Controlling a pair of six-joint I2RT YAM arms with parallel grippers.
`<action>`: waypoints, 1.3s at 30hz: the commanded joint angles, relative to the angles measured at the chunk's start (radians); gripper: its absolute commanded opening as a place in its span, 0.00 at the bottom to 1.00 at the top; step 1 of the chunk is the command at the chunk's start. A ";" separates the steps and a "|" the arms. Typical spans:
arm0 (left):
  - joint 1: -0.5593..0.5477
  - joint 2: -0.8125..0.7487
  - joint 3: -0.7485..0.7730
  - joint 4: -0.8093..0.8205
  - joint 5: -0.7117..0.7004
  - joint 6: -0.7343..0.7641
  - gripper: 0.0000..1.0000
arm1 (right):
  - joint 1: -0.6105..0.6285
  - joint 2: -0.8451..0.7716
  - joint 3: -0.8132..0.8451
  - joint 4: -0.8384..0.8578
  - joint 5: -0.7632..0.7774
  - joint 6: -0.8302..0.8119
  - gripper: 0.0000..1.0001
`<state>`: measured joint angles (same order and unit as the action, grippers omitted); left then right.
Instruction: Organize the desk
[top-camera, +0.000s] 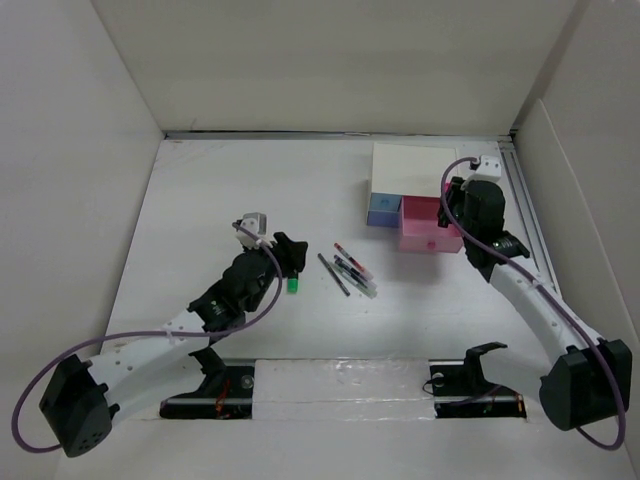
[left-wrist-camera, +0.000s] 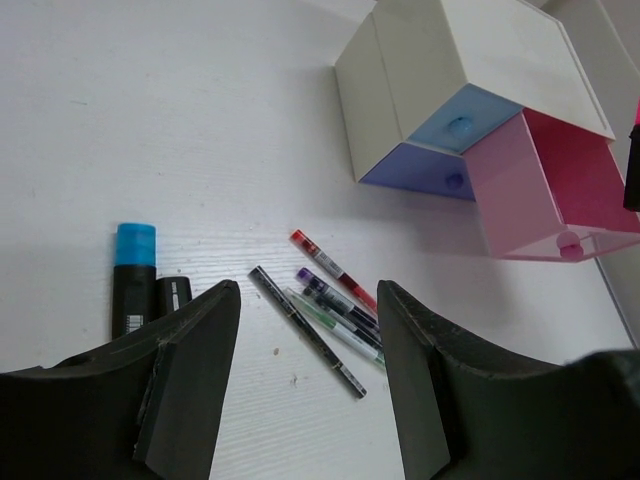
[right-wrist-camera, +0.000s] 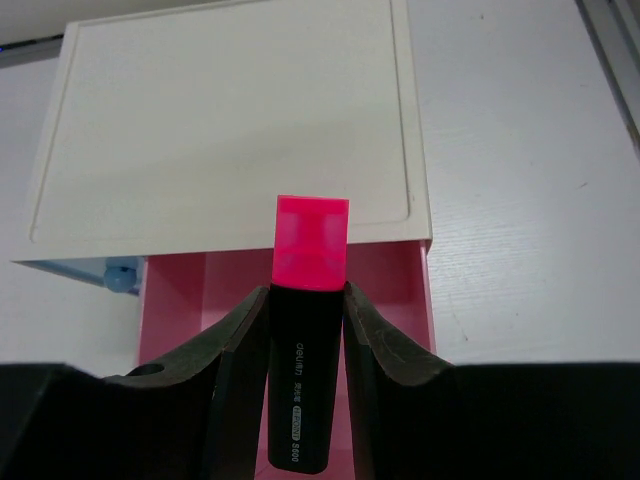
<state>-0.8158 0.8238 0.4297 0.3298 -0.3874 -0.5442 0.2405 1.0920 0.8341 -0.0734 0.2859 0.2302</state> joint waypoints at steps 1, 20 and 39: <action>0.004 0.038 0.076 -0.009 0.010 -0.005 0.53 | -0.012 0.020 -0.009 0.063 -0.033 -0.012 0.28; 0.004 0.377 0.207 -0.273 -0.129 -0.109 0.45 | 0.012 -0.181 -0.079 0.063 -0.136 -0.022 0.21; 0.109 0.687 0.302 -0.262 -0.153 -0.152 0.41 | 0.345 -0.208 -0.181 0.113 -0.163 -0.022 0.22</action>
<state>-0.7208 1.5036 0.6910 0.0601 -0.5175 -0.6868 0.5529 0.8742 0.6632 -0.0311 0.1310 0.2062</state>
